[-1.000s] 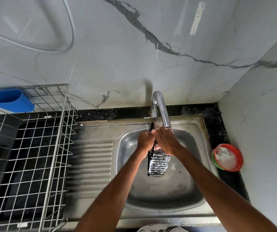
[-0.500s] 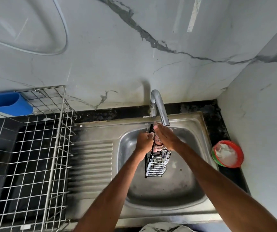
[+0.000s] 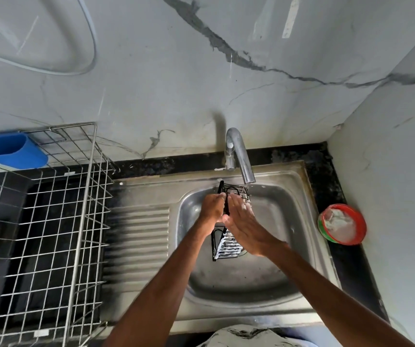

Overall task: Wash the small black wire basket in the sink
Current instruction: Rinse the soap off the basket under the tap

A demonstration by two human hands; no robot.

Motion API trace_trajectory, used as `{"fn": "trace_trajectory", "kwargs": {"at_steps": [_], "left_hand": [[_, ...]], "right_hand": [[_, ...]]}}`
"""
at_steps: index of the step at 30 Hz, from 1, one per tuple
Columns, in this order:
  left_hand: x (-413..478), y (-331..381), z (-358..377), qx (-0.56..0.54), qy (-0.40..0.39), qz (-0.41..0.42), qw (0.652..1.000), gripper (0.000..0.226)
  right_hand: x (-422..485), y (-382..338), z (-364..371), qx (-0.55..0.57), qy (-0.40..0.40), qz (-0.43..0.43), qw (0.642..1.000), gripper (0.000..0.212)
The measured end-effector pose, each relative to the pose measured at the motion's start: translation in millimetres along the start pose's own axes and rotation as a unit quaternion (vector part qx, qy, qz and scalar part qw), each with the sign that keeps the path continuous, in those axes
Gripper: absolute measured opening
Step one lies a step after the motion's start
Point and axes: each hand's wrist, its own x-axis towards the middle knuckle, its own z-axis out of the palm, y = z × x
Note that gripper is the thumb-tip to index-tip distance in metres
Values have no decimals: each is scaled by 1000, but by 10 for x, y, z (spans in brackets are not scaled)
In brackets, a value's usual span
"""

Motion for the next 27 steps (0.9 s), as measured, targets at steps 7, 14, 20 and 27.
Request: {"fn": "trace_trajectory", "kwargs": {"at_steps": [7, 14, 20, 27], "left_hand": [[-121, 109, -93, -38, -46, -38, 997, 42], [-97, 40, -120, -66, -53, -53, 995, 43], [-150, 37, -127, -39, -43, -59, 997, 43], [-255, 148, -101, -44, -31, -60, 997, 43]], "right_hand": [[628, 20, -241, 12, 6, 68, 998, 56], [851, 103, -215, -18, -32, 81, 996, 116], [479, 101, -76, -46, -22, 41, 998, 85], [486, 108, -180, -30, -19, 68, 997, 100]]}}
